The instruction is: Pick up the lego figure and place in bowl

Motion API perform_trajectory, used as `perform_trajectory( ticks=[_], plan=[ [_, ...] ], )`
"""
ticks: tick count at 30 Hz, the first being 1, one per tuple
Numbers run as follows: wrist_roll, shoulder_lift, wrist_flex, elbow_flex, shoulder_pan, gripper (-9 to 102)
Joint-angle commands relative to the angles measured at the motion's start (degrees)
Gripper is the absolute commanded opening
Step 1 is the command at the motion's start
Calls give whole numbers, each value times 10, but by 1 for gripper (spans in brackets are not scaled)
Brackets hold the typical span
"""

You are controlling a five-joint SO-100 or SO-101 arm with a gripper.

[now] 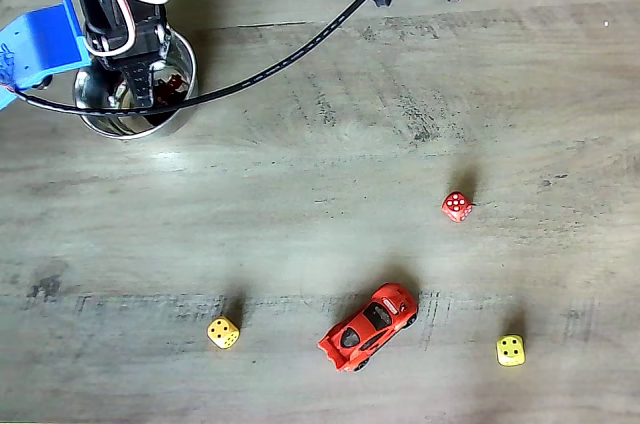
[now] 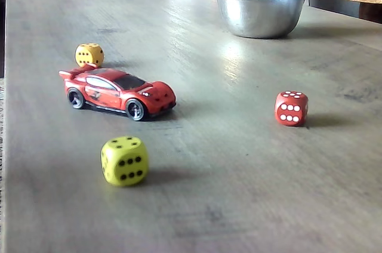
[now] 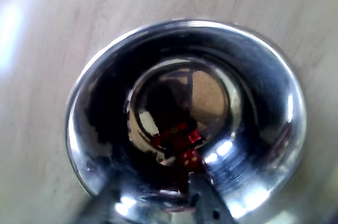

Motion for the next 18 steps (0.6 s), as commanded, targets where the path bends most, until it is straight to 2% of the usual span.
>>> perform_trajectory(
  ticks=[1,4,18],
  plan=[
    [1,12,-8,-12,4,3],
    [1,12,-8,-14,3,0],
    [1,13,-8,-14,-4,-1]
  ],
)
